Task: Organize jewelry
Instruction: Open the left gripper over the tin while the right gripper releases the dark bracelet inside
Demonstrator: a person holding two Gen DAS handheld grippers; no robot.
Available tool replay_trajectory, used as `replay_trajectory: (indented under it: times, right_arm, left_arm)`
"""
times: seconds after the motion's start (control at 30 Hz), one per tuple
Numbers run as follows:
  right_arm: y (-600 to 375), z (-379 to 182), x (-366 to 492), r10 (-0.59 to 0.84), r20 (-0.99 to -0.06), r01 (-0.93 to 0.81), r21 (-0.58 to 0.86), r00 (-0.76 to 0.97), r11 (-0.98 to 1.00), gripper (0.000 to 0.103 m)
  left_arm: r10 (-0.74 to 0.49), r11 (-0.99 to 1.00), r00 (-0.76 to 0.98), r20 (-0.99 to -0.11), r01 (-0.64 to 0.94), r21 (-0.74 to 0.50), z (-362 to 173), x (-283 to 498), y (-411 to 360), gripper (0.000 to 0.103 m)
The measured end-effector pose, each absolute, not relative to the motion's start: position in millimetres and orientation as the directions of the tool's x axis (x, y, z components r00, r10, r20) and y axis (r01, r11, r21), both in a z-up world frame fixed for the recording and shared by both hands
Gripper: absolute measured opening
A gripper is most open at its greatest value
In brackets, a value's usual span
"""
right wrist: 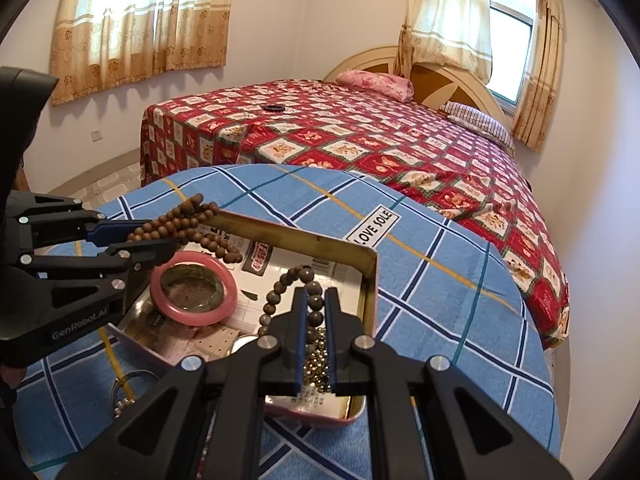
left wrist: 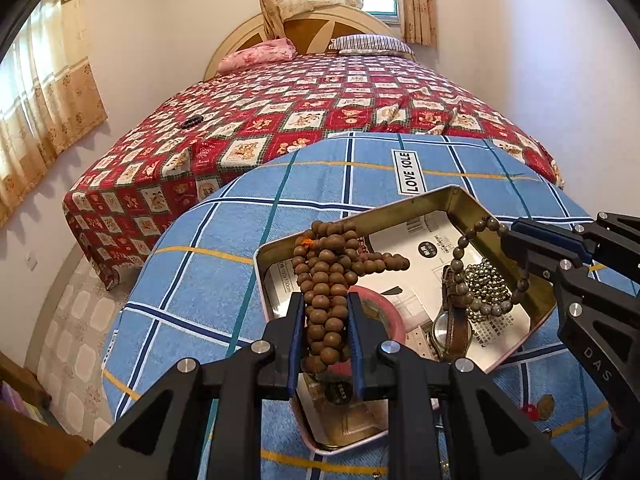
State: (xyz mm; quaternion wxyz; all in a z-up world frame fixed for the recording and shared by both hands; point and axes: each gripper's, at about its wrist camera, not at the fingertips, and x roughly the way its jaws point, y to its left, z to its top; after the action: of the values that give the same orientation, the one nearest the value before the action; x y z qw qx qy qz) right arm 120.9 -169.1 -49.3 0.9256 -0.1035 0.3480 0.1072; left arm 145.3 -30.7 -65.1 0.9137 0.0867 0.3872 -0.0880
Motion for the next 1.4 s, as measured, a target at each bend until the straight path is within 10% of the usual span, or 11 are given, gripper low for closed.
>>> replay_trajectory:
  times: [0.57, 0.77, 1.4]
  right_arm:
    - [-170, -59, 130, 0.123, -0.683, -0.269, -0.110, 0.720, 0.957, 0.011]
    - [-175, -62, 130, 0.116, -0.686, -0.249, -0.098, 0.718, 0.963, 0.025]
    - [-187, -56, 107, 0.101, -0.676, -0.217, -0.090, 0.730, 0.972, 0.047]
  left_arm:
    - [-0.087, 0.967, 0.669, -0.739, 0.236, 0.099, -74, 151, -34, 0.022]
    - [-0.061, 0.970, 0.703, -0.709, 0.210, 0.124, -68, 145, -35, 0.067]
    - [-0.024, 0.981, 0.725, -0.688, 0.148, 0.122, -61, 115, -10, 0.067]
